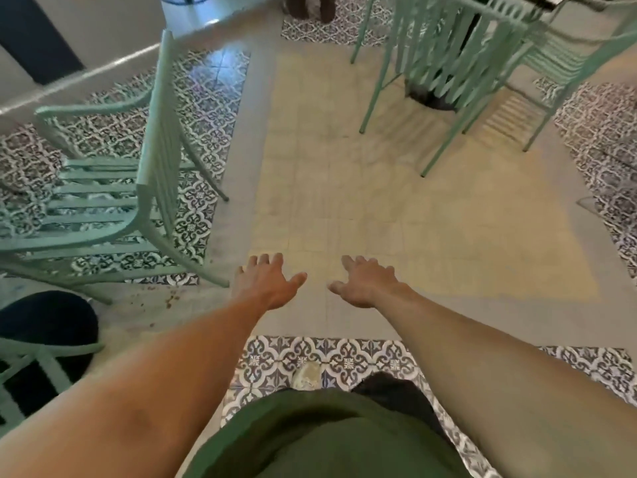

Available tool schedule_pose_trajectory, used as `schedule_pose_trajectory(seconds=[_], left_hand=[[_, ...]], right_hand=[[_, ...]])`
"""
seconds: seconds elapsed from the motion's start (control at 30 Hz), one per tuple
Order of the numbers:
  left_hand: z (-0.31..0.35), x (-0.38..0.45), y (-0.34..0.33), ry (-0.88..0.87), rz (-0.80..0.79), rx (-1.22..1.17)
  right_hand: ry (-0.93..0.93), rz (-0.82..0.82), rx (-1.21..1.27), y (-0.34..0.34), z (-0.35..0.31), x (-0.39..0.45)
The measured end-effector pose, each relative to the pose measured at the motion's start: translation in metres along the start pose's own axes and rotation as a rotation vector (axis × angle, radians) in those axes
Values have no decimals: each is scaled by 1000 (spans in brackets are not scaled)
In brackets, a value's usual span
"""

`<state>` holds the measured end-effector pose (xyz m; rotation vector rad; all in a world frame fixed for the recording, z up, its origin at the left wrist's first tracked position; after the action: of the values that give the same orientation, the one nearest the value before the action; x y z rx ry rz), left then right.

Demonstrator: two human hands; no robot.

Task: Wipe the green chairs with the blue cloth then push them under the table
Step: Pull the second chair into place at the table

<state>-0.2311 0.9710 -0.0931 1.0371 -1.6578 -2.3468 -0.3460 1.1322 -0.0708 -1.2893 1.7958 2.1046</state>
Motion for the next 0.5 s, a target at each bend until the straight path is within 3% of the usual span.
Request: schedule_pose_trajectory(seconds=[0.5], left_hand=[[41, 178, 85, 437, 23, -202]], right_hand=[[374, -77, -316, 178, -10, 227]])
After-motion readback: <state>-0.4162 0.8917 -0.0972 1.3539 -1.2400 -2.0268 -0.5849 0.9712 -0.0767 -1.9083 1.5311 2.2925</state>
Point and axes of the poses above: each hand's wrist, its own x-axis towards the middle knuckle, its own y-axis out of the back of the hand, z = x × y, the point moved 1 cm from there along x, towards the middle knuckle, and after that the axes turned 4 degrees about -y, right-handed, at the moved point
